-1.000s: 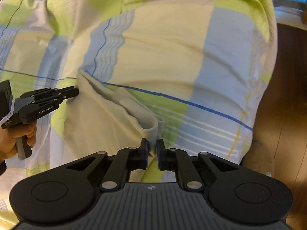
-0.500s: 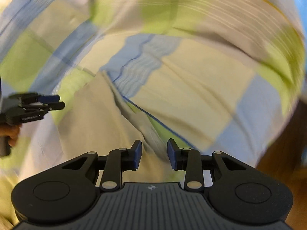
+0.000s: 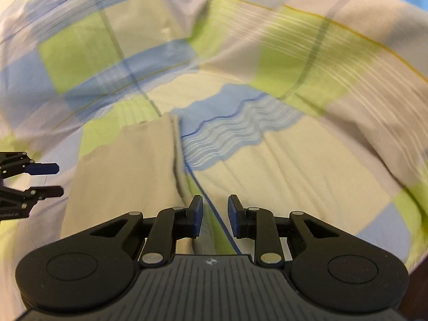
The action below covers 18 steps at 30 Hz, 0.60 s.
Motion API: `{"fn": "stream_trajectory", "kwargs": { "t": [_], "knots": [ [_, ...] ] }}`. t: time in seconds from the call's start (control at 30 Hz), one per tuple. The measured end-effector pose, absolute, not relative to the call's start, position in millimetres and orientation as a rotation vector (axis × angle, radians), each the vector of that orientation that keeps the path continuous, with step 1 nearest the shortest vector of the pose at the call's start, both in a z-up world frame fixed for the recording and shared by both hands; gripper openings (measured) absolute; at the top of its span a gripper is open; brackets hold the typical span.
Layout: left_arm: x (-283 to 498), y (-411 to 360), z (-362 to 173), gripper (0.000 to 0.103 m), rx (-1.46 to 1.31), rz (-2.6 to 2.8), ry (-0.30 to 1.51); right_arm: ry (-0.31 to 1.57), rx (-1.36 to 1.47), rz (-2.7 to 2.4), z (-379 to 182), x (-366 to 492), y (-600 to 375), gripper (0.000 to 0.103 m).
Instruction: Fold clothes
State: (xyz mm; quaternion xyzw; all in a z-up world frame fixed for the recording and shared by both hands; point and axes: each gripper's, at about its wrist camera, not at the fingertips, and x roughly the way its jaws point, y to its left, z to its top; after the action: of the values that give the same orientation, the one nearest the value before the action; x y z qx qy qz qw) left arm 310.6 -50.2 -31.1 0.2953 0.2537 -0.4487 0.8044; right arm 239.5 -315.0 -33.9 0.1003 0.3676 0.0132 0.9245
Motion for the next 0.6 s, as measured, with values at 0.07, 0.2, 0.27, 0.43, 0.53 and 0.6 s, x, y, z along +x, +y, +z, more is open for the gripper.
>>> {"fn": "stream_trajectory", "kwargs": {
  "t": [0.07, 0.2, 0.27, 0.43, 0.53, 0.6],
  "knots": [
    [295.6, -43.5, -39.4, 0.039, 0.690, -0.943, 0.484, 0.708, 0.116, 0.049, -27.9, 239.3, -306.1, 0.026],
    [270.4, -33.3, -50.0, 0.041, 0.747, -0.900, 0.393, 0.623, -0.003, 0.120, -16.0, 235.2, -292.9, 0.028],
    [256.6, -30.8, -50.0, 0.041, 0.771, -0.881, 0.359, 0.599, -0.050, 0.158, -11.2, 230.3, -286.0, 0.028],
    [213.0, -24.7, -39.6, 0.044, 0.853, -0.826, 0.293, 0.617, -0.161, 0.235, 5.2, 198.2, -259.6, 0.032],
    [181.4, -18.9, -25.0, 0.045, 0.828, -0.761, 0.314, 0.656, -0.204, 0.268, 19.5, 164.2, -239.6, 0.041],
    [158.7, -19.4, -15.4, 0.047, 0.879, -0.749, 0.315, 0.635, -0.285, 0.315, 27.9, 139.4, -221.0, 0.044]
  ]
}}
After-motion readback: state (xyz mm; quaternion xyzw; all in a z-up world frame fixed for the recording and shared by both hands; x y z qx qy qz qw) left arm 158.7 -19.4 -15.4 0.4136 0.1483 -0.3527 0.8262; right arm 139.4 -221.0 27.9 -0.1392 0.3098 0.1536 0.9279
